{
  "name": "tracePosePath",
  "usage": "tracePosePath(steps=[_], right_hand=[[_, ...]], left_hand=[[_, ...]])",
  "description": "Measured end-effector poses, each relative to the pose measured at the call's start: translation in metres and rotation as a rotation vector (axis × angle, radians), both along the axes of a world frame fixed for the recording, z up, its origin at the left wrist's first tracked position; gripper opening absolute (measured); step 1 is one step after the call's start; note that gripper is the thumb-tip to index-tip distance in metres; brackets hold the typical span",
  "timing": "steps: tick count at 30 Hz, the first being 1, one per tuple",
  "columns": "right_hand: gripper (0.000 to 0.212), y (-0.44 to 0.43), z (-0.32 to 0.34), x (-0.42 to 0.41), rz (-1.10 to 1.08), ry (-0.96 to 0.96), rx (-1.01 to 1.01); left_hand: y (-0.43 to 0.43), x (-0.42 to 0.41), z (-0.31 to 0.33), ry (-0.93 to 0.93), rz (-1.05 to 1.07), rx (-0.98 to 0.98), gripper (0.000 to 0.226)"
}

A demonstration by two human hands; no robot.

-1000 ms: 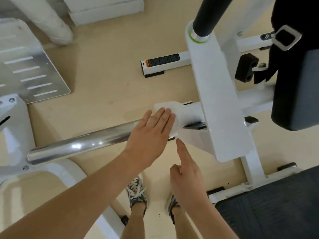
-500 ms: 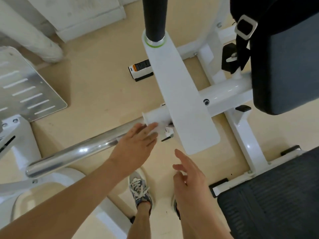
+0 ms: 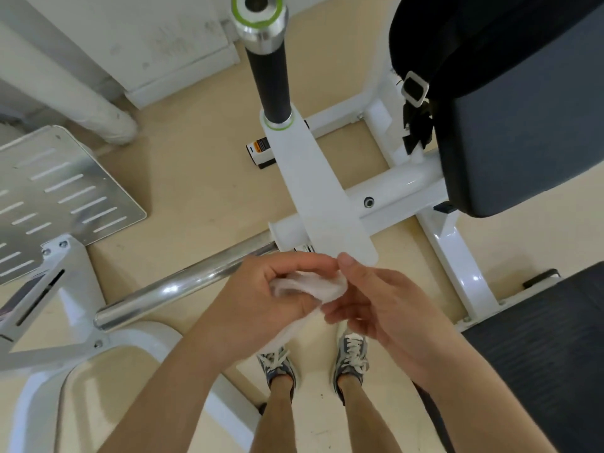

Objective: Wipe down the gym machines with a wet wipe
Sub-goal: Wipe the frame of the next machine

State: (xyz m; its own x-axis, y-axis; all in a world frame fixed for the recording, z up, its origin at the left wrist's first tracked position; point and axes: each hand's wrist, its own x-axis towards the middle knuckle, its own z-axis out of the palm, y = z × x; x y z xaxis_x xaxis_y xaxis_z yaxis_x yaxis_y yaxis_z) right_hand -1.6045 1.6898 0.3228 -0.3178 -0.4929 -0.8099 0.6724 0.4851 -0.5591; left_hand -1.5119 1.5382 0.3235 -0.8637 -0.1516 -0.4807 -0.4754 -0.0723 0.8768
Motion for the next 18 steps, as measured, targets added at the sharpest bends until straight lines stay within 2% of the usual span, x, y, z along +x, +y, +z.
tracePosePath(steps=[2, 5, 7, 11, 15, 18], right_hand=[[0.037, 0.002, 0.004, -0.005, -0.072, 0.039, -0.049], [0.009, 0.000, 0.010, -0.008, -0.065, 0.238, -0.010], [0.010, 0.001, 0.013, -0.012, -0.184, 0.289, -0.003], [0.018, 0.005, 0.014, -0.022, -0.500, 0.174, -0.039], [0.010, 0.011, 0.002, -0.027, -0.576, 0.218, 0.057], [0.008, 0.012, -0.007, -0.030, -0.588, 0.187, 0.096]], left_hand=[[-0.001, 0.001, 0.002, 0.007, 0.028, 0.060, 0.039], [-0.006, 0.003, 0.003, 0.019, 0.119, 0.155, 0.055], [-0.010, 0.001, 0.003, 0.012, 0.165, 0.144, 0.068], [-0.013, -0.005, 0.002, -0.062, 0.227, 0.128, 0.092], [-0.014, -0.005, -0.005, -0.067, 0.213, 0.202, 0.090], [-0.014, -0.001, -0.014, -0.061, 0.305, 0.303, 0.091]])
